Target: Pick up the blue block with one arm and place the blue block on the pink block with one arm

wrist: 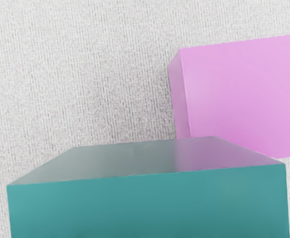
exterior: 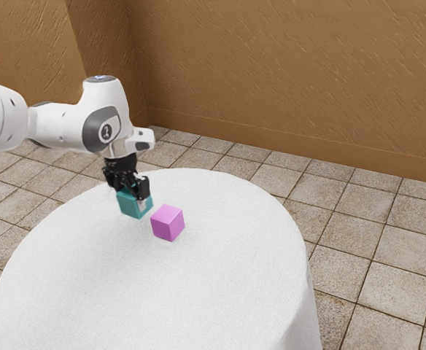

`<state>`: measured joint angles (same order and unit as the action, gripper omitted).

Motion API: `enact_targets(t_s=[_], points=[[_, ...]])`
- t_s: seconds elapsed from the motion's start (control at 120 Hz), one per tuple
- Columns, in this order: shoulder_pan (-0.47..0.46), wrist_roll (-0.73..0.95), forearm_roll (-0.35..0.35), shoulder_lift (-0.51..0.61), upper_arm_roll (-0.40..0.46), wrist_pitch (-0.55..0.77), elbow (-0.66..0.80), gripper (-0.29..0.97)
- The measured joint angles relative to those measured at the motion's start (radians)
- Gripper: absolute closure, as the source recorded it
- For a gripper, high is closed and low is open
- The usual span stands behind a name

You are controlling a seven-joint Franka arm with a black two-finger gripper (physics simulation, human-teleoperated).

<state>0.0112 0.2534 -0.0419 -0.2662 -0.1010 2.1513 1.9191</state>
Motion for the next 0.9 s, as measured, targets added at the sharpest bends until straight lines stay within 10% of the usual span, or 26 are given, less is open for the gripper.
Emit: enact_targets(t_s=[0.9], points=[[0.001,0.12,-0.07,-0.167,0.031,-0.105,-0.225,0.36]])
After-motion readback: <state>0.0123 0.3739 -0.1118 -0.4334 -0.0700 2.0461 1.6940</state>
